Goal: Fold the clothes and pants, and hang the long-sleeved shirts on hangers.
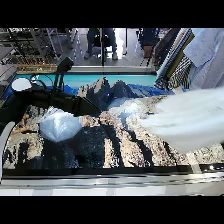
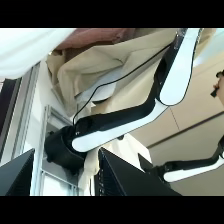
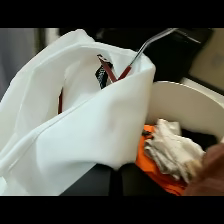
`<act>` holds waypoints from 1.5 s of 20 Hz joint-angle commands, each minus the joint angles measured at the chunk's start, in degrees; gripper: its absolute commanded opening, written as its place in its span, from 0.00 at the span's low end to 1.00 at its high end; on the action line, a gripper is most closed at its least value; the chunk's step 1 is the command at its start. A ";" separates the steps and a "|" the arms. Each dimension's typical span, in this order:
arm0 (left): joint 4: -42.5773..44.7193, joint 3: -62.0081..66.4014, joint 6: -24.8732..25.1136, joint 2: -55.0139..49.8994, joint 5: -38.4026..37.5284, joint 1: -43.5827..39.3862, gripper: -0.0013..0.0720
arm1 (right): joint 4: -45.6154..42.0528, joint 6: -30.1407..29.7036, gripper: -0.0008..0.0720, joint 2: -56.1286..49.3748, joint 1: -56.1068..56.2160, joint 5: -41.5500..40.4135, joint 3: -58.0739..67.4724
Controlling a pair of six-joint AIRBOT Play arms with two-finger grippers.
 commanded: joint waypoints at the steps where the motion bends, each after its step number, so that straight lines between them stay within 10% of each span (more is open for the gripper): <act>1: -0.02 0.02 0.07 0.04 -2.29 3.04 0.61 | -3.15 -0.02 0.03 0.76 -15.41 -7.72 0.07; 11: -0.02 0.02 0.00 0.00 -2.51 10.25 0.61 | -0.46 11.47 0.03 -0.90 -51.41 -39.91 0.07; 22: -0.02 0.02 -6.49 0.00 -2.60 10.29 0.61 | 12.15 12.98 0.04 -8.76 -61.37 -52.33 0.07; 30: -0.02 0.00 -6.45 0.00 -2.67 10.29 0.61 | 12.63 13.70 0.07 -8.83 -61.35 -40.98 0.04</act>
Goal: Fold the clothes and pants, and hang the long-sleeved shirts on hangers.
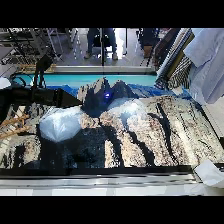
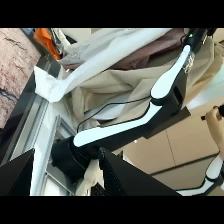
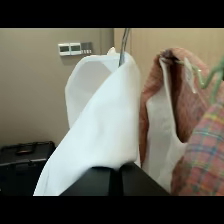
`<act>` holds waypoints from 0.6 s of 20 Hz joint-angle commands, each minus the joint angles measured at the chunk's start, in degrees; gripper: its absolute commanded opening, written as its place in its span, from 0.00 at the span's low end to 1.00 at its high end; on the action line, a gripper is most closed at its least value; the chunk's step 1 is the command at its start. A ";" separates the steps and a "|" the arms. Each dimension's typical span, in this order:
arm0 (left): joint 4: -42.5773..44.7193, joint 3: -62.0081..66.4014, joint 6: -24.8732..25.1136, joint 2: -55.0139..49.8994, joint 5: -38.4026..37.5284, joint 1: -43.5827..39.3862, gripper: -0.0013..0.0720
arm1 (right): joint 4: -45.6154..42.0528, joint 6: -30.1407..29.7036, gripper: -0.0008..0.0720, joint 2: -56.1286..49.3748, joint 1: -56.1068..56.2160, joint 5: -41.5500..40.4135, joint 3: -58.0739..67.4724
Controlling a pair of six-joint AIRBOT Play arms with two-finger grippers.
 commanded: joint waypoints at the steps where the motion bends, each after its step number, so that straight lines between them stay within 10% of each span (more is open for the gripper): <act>1: 0.02 0.00 -0.20 -0.02 -0.02 0.04 0.61 | 2.36 0.26 0.25 1.68 -0.02 4.92 -0.02; 4: 0.02 0.00 -0.20 -0.02 -0.02 0.04 0.61 | 8.81 0.24 0.91 6.27 0.00 -2.60 -0.02; 9: 2.99 0.07 -0.15 0.04 -0.07 -0.17 0.62 | 34.21 -0.70 0.90 15.91 10.71 -17.31 -0.02; 12: 29.31 2.21 -4.94 1.66 0.33 -0.17 0.38 | 49.79 -25.83 0.90 17.16 30.69 2.36 -0.20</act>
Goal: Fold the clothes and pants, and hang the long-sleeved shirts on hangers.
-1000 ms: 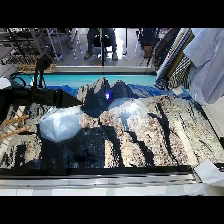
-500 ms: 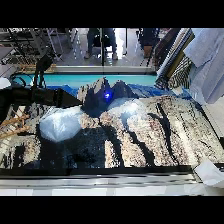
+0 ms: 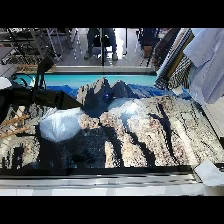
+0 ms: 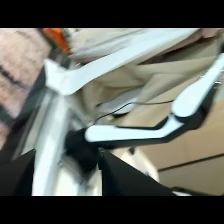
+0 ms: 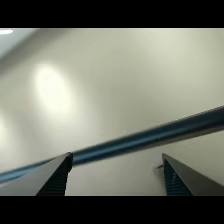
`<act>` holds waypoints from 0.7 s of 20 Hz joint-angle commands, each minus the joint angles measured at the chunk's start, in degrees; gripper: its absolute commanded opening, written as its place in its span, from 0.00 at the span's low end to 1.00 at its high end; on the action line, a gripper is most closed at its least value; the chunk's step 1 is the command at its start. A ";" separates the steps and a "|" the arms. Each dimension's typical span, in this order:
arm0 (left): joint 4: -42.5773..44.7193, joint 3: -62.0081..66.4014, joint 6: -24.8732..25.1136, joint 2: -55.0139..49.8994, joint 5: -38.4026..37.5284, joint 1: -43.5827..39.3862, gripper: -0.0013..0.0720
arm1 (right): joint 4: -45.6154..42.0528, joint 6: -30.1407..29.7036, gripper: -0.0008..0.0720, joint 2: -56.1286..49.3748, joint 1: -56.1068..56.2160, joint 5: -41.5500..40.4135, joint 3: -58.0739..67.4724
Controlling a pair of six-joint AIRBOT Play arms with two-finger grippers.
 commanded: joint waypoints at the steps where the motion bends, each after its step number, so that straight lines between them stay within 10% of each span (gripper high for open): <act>1: 33.92 3.19 -9.29 2.23 0.87 -0.02 0.32 | 21.22 -28.44 0.89 1.55 21.86 21.92 -1.44; 5: 83.23 8.24 -26.10 10.10 12.57 0.42 0.34 | 20.41 -38.34 0.89 -2.19 48.65 46.34 -12.04; 9: 86.09 8.20 -29.81 17.99 29.18 1.51 0.34 | 6.47 -41.75 0.89 -7.17 59.41 35.01 -16.59; 14: 85.99 8.20 -31.54 20.26 31.39 1.51 0.34 | 6.78 -41.75 0.89 -9.14 59.43 28.50 -16.65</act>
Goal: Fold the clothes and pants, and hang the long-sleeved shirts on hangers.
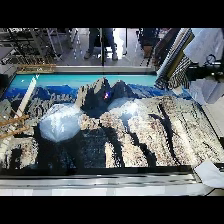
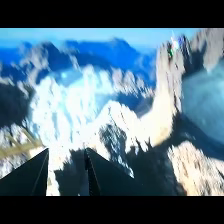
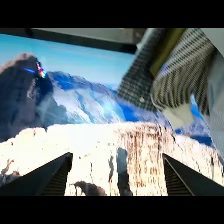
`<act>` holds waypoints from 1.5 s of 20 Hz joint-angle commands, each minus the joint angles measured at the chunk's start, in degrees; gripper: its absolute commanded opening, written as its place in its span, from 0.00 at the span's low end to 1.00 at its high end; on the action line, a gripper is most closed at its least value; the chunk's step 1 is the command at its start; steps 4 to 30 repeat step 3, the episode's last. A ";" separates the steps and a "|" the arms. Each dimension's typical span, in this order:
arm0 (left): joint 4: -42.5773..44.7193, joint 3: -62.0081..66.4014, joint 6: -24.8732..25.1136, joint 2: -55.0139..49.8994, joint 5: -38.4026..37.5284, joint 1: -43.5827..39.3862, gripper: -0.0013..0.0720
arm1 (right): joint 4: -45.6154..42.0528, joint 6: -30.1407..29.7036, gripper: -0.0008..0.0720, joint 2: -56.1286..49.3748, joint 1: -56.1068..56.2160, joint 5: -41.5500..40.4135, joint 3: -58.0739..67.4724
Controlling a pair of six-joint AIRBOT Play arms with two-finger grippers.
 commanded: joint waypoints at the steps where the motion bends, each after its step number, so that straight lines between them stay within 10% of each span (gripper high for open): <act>1: 3.50 0.13 -2.12 1.46 3.76 0.13 0.34 | -1.68 -1.38 0.89 -1.07 1.81 -2.69 -0.66; 30: 3.50 0.02 -2.10 1.42 3.76 0.13 0.34 | -1.68 -1.38 0.89 -1.07 1.81 -2.69 -0.63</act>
